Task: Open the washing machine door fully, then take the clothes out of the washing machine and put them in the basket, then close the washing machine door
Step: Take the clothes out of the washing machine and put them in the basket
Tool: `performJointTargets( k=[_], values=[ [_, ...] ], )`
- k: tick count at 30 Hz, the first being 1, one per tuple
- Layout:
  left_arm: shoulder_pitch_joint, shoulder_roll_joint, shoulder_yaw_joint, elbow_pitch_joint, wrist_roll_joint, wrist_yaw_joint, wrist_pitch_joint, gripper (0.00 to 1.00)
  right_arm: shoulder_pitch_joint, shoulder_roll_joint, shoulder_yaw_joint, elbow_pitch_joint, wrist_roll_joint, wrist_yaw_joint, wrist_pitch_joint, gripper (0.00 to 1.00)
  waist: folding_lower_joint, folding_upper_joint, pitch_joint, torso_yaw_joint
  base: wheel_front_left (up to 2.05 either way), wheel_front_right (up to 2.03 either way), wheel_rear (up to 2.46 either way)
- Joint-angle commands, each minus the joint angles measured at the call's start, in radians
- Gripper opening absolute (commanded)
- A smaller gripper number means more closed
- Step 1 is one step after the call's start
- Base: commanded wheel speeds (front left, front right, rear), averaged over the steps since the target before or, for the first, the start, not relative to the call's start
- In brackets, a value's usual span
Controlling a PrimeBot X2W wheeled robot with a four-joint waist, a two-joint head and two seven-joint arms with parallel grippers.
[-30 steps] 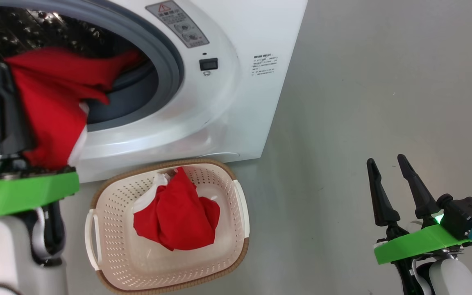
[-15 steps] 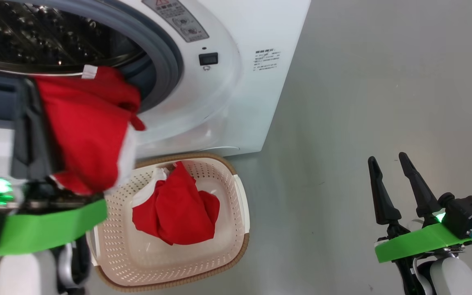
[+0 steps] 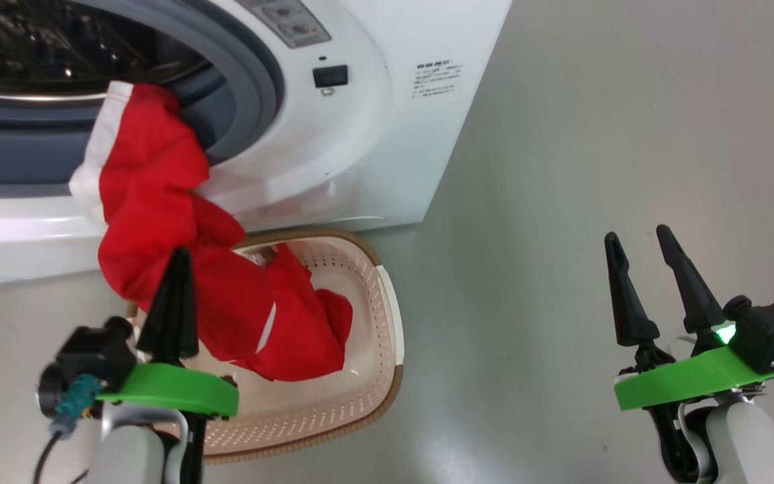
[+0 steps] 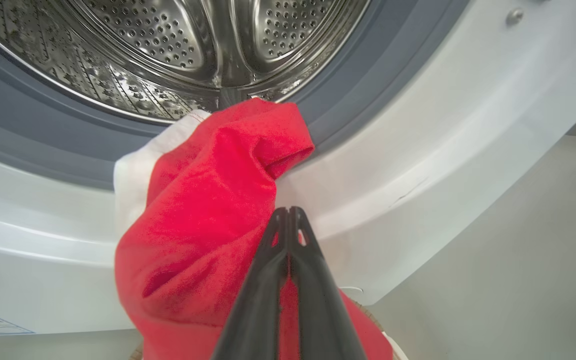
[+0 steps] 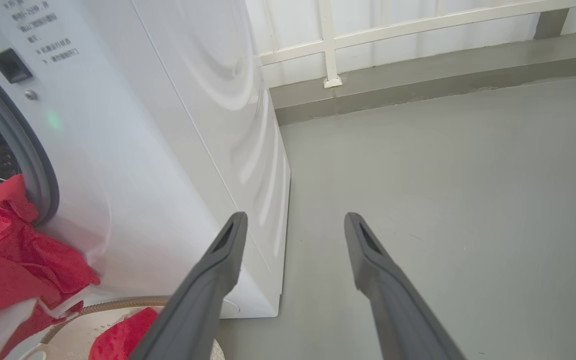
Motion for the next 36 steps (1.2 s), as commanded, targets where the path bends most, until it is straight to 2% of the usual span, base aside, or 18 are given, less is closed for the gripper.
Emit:
performJointTargets(
  k=[1, 21, 26, 36],
  values=[
    [-0.002, 0.025, 0.024, -0.007, 0.009, -0.006, -0.005, 0.00, -0.008, -0.001, 0.018, -0.025, -0.007, 0.007, -0.006, 1.00, 0.0000, -0.0001, 0.023, -0.009, 0.00, 0.00, 0.00],
    [-0.252, 0.025, -0.104, 0.528, 0.015, -0.062, -0.005, 0.00, -0.082, 0.005, 0.021, -0.044, 0.003, 0.007, -0.006, 1.00, 0.0000, -0.0001, 0.196, -0.037, 0.00, 0.00, 0.00],
    [-0.283, 0.025, -0.118, 0.576, 0.016, -0.071, -0.005, 0.00, -0.088, 0.005, 0.025, -0.048, 0.010, 0.007, -0.006, 1.00, 0.0000, -0.0001, 0.214, -0.046, 0.00, 0.00, 0.00],
    [-0.315, 0.025, -0.206, 0.665, -0.064, -0.084, -0.005, 0.00, -0.093, 0.005, 0.027, -0.051, 0.017, 0.007, -0.006, 1.00, 0.0000, -0.0001, 0.236, -0.053, 0.00, 0.00, 0.00]
  ],
)
